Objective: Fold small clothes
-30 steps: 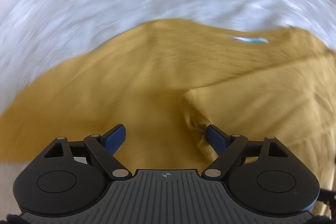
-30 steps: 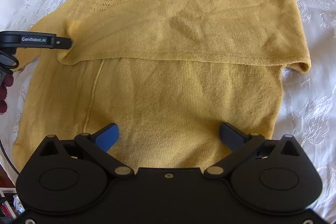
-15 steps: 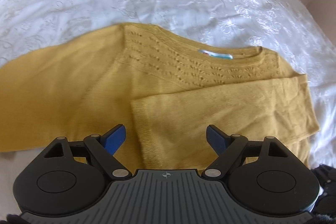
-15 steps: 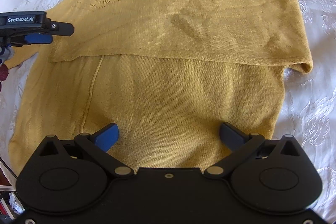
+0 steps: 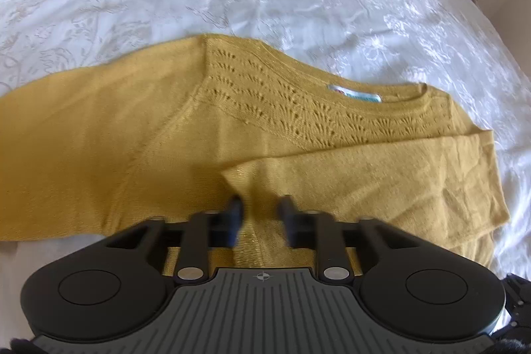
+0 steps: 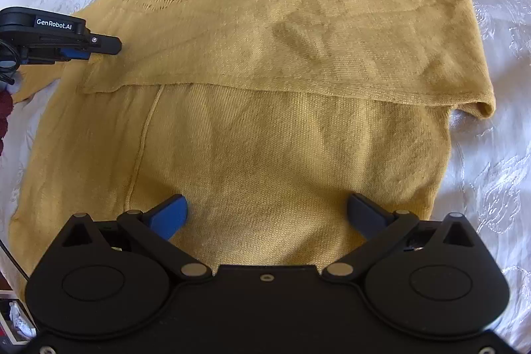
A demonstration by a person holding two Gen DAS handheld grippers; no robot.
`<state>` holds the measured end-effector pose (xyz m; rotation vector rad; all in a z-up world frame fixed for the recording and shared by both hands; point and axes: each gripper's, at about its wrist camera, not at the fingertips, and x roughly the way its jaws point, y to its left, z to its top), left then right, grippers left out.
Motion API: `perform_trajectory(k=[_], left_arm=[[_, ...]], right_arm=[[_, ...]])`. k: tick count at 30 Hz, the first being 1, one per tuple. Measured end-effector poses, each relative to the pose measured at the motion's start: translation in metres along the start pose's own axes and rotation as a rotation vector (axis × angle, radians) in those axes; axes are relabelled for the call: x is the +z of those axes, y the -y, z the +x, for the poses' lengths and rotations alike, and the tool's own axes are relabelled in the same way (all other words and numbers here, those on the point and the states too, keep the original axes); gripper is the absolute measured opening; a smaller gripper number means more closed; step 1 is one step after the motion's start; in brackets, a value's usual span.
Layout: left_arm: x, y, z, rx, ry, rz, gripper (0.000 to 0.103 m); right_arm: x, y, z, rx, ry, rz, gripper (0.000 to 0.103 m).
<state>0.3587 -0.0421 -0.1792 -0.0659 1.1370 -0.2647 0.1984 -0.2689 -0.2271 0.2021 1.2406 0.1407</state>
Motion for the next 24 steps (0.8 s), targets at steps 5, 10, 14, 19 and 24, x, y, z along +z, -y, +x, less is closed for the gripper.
perform_trajectory(k=[5,10,14,19,24], left_arm=[[0.007,0.008,-0.031,0.014,0.094,0.022,0.003],[0.019,0.002,-0.075,0.048,0.204,0.051,0.003],[0.023,-0.021,-0.069,0.123,0.187,0.018,0.003],[0.019,-0.033,-0.049,0.149,0.132,0.016,0.003],[0.015,-0.036,-0.034,0.203,0.108,0.010,0.004]], right_arm=[[0.000,0.001,-0.001,0.006,0.005,0.001,0.103],[0.000,0.016,-0.021,0.050,0.051,0.080,0.102],[0.003,0.035,-0.038,0.041,0.101,0.149,0.102],[0.012,0.061,-0.057,-0.016,0.159,0.164,0.102],[0.032,0.089,-0.062,-0.075,0.219,0.210,0.102]])
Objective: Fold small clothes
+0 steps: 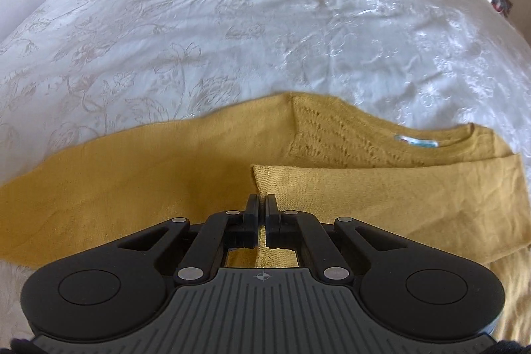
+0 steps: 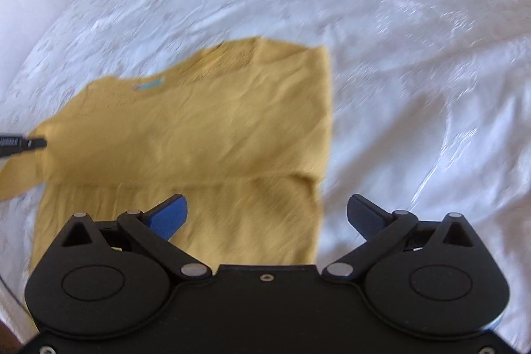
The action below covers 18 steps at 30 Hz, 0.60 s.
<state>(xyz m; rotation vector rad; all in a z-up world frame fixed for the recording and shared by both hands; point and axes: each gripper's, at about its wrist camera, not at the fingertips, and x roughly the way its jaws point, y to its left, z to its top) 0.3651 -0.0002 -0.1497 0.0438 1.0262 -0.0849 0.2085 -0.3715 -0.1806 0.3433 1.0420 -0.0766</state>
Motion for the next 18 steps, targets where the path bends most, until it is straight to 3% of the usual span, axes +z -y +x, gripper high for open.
perform_trajectory(k=[6,12,14,16,18], left_arm=[[0.004,0.001,0.015,0.068,-0.012,0.013,0.004],[0.004,0.003,0.035,0.072,-0.066,0.041,0.009],[0.003,0.000,0.041,0.059,-0.094,0.032,0.019],[0.003,-0.006,0.043,0.042,-0.105,0.005,0.048],[0.002,-0.011,0.043,0.008,-0.118,-0.037,0.070]], right_arm=[[0.023,0.020,0.019,-0.037,0.015,0.032,0.102],[0.015,0.030,0.055,-0.210,-0.102,-0.074,0.102],[0.013,0.033,0.054,-0.221,-0.099,-0.090,0.102],[0.016,0.035,0.047,-0.220,-0.093,-0.059,0.102],[0.023,0.033,0.034,-0.195,-0.024,-0.046,0.102]])
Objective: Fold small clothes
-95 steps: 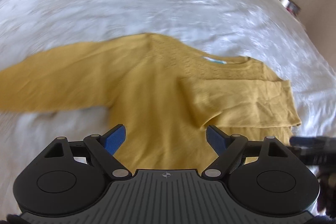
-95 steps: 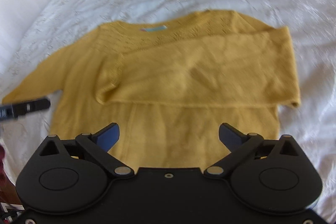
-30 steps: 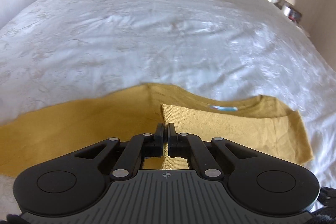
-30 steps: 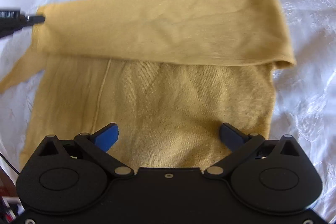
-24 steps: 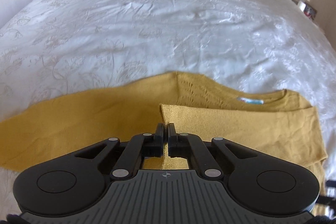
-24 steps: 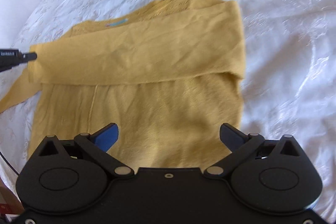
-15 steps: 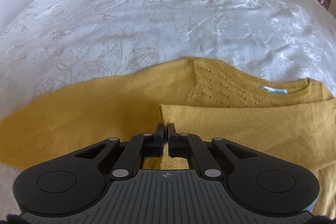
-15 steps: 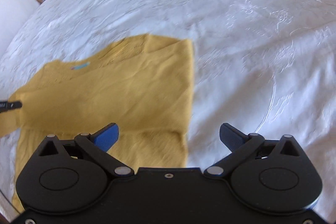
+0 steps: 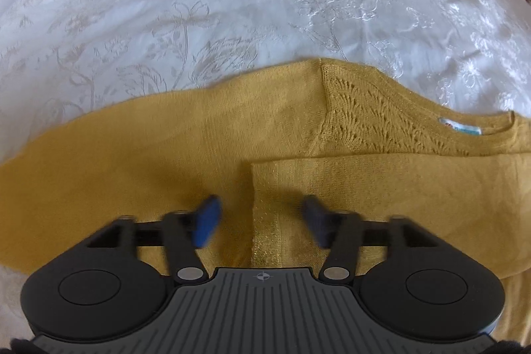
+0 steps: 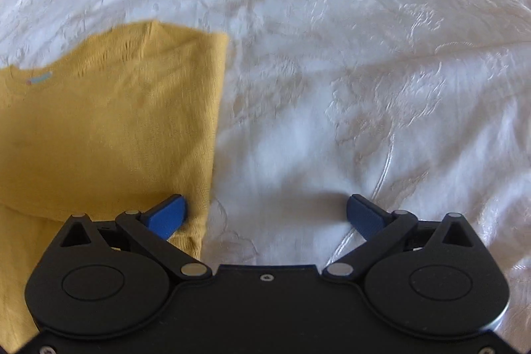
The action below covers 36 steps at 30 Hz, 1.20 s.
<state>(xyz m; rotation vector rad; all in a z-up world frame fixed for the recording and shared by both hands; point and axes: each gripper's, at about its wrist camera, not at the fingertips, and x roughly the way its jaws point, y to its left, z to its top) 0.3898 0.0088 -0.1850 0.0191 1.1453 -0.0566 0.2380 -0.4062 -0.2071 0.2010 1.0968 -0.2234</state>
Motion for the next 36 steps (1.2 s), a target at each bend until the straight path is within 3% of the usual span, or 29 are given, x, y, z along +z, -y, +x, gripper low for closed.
perform_trajectory(k=[3,8,15,21,28,32,36], left_arm=[[-0.003,-0.002,-0.009,-0.022,0.003,-0.047,0.075],[-0.012,0.008,-0.027,-0.028,0.026,-0.053,0.084],[-0.031,0.014,-0.025,-0.030,-0.033,-0.031,0.086],[-0.048,0.003,-0.037,-0.016,-0.039,-0.047,0.086],[-0.071,-0.006,-0.063,-0.016,-0.029,-0.018,0.086],[-0.092,-0.005,-0.072,-0.033,-0.036,0.025,0.087],[-0.119,-0.006,-0.076,-0.043,-0.059,0.084,0.087]], right_arm=[[0.017,-0.003,-0.006,0.032,0.065,0.002,0.102],[0.051,-0.008,0.018,0.046,0.062,0.043,0.102],[0.067,-0.011,0.064,-0.074,-0.039,-0.007,0.102],[0.068,-0.007,0.039,-0.078,0.011,0.035,0.102],[0.027,-0.030,-0.022,0.049,0.047,0.024,0.102],[-0.019,-0.046,-0.040,0.102,-0.025,0.041,0.102],[-0.071,-0.053,-0.046,0.085,-0.130,0.051,0.102]])
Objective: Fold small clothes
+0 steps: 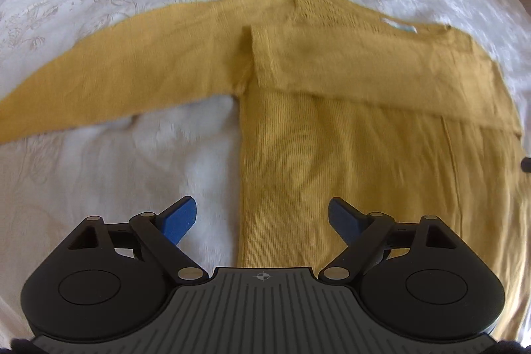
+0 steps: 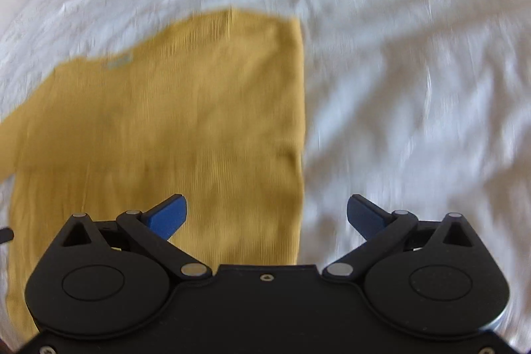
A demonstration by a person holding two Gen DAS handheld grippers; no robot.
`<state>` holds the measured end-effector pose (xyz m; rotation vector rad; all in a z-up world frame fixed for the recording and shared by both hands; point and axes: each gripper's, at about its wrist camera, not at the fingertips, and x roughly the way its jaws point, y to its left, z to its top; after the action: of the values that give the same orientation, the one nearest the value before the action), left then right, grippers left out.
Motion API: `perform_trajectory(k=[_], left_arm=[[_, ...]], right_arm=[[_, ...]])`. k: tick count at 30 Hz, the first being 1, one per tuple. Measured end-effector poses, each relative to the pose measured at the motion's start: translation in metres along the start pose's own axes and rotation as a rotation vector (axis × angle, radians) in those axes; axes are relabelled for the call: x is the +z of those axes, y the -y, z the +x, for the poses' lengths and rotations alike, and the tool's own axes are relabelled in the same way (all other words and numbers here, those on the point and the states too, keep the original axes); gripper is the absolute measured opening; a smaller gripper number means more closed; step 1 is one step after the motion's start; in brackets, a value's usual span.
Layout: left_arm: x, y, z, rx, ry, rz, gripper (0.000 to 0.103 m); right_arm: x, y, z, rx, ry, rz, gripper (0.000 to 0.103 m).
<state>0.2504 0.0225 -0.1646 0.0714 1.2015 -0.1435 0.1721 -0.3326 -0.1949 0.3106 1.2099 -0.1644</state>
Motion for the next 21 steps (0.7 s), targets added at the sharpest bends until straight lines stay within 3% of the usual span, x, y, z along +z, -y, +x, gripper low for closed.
perform_trajectory(k=[4,8,11,13,16,21], left_arm=[[-0.028,-0.005,0.008,0.011,-0.044,0.044,0.087],[-0.044,-0.023,0.015,0.017,-0.071,0.016,0.097],[-0.050,-0.035,0.015,0.005,-0.073,0.006,0.097],[-0.052,-0.040,0.013,-0.011,-0.064,0.003,0.097],[-0.057,-0.042,0.009,-0.030,-0.054,0.003,0.097],[-0.074,-0.037,0.000,-0.032,-0.036,-0.031,0.097]], right_arm=[[-0.038,0.007,0.009,-0.145,-0.090,-0.037,0.102],[-0.045,0.037,0.006,-0.184,-0.100,0.148,0.102],[-0.045,0.035,0.001,-0.208,-0.079,0.133,0.102],[-0.049,0.033,-0.007,-0.187,-0.045,0.133,0.102],[-0.062,0.031,-0.023,-0.088,-0.007,0.132,0.102],[-0.097,0.023,-0.038,0.041,-0.052,0.010,0.102]])
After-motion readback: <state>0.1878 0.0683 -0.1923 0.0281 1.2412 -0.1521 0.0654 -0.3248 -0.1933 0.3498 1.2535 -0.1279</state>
